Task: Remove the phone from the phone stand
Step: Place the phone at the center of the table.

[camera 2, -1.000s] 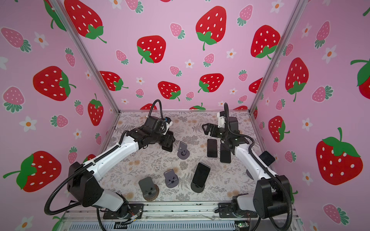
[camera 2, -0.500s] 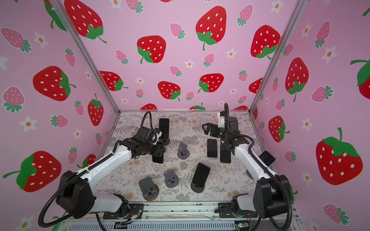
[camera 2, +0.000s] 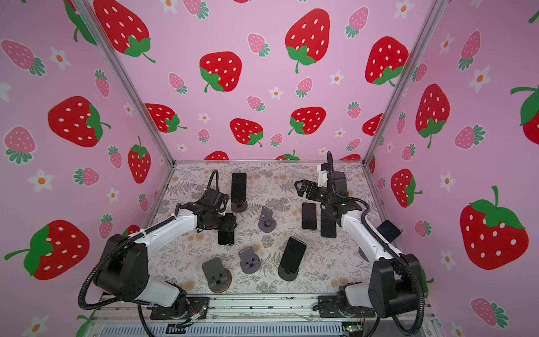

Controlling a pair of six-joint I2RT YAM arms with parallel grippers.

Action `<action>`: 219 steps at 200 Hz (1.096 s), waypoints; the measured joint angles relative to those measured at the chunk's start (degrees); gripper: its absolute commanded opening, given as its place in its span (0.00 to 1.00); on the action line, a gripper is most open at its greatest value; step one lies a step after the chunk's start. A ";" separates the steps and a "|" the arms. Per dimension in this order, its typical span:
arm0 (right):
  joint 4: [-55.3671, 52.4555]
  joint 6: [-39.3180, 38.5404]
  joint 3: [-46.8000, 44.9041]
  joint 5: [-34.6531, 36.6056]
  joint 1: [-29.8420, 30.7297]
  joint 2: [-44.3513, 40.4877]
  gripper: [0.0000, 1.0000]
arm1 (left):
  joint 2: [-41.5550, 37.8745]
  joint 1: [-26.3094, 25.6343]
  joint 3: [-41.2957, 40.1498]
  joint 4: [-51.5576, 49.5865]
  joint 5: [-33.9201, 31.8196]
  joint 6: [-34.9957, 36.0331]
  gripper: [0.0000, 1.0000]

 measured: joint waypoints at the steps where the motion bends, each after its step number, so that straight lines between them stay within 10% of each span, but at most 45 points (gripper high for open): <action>1: 0.00 0.00 0.00 0.00 0.00 0.00 1.00 | 0.15 0.00 0.00 -0.02 0.00 -0.02 0.69; 219: -0.28 -0.52 2.19 -0.44 0.00 1.57 1.00 | 11.17 -1.79 2.27 -0.66 -9.70 -4.42 0.78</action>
